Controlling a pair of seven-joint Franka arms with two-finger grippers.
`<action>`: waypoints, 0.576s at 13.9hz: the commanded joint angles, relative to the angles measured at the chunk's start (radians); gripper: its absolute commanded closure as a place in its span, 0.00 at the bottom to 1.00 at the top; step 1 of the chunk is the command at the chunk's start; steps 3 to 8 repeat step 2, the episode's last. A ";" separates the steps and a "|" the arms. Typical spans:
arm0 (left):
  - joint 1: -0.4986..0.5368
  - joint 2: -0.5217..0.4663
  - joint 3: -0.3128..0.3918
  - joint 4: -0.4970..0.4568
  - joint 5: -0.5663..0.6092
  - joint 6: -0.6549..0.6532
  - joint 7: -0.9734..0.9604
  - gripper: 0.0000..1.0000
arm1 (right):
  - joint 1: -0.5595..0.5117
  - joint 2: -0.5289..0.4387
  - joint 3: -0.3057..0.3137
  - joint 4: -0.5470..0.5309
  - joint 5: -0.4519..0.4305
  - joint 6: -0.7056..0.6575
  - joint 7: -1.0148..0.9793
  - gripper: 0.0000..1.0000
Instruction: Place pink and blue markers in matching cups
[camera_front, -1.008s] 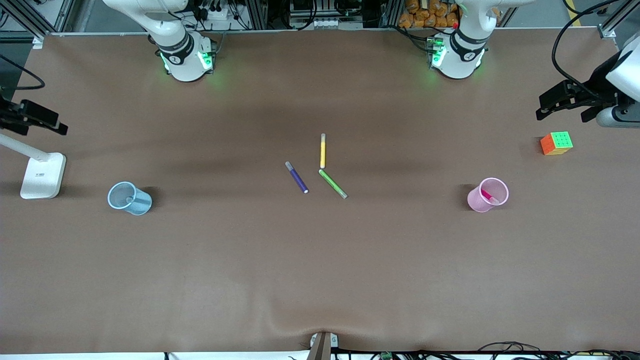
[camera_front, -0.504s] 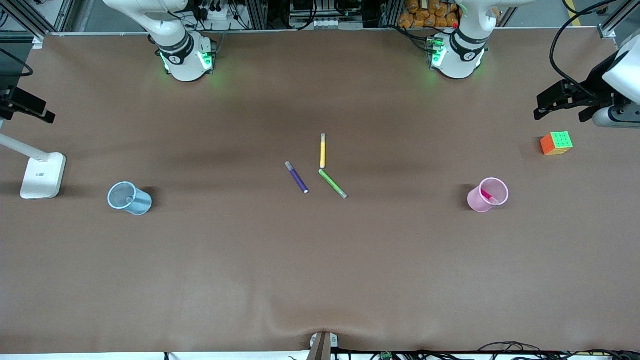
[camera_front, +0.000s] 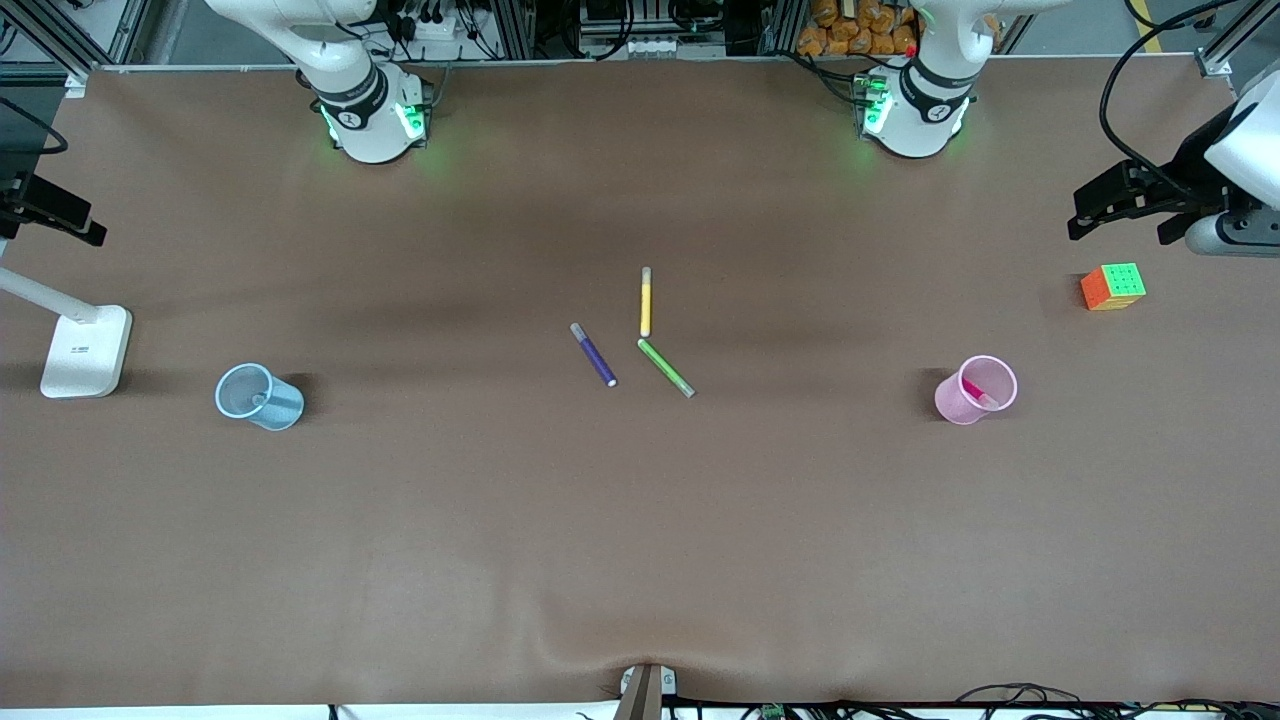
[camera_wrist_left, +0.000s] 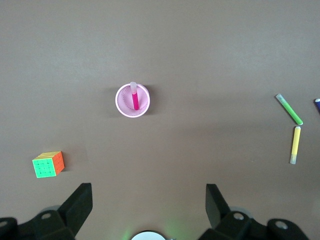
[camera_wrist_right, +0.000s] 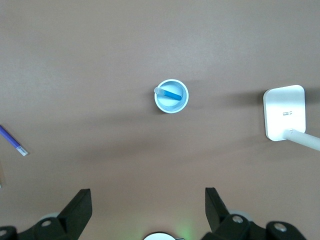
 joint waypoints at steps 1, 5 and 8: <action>0.003 0.007 -0.001 0.016 -0.005 -0.016 0.007 0.00 | 0.003 -0.003 0.002 0.003 -0.025 -0.010 -0.013 0.00; 0.003 0.007 -0.001 0.014 -0.005 -0.016 0.007 0.00 | 0.003 -0.003 0.001 0.003 -0.025 -0.009 -0.013 0.00; 0.003 0.007 -0.001 0.014 -0.005 -0.016 0.007 0.00 | 0.003 -0.003 0.001 0.003 -0.025 -0.009 -0.013 0.00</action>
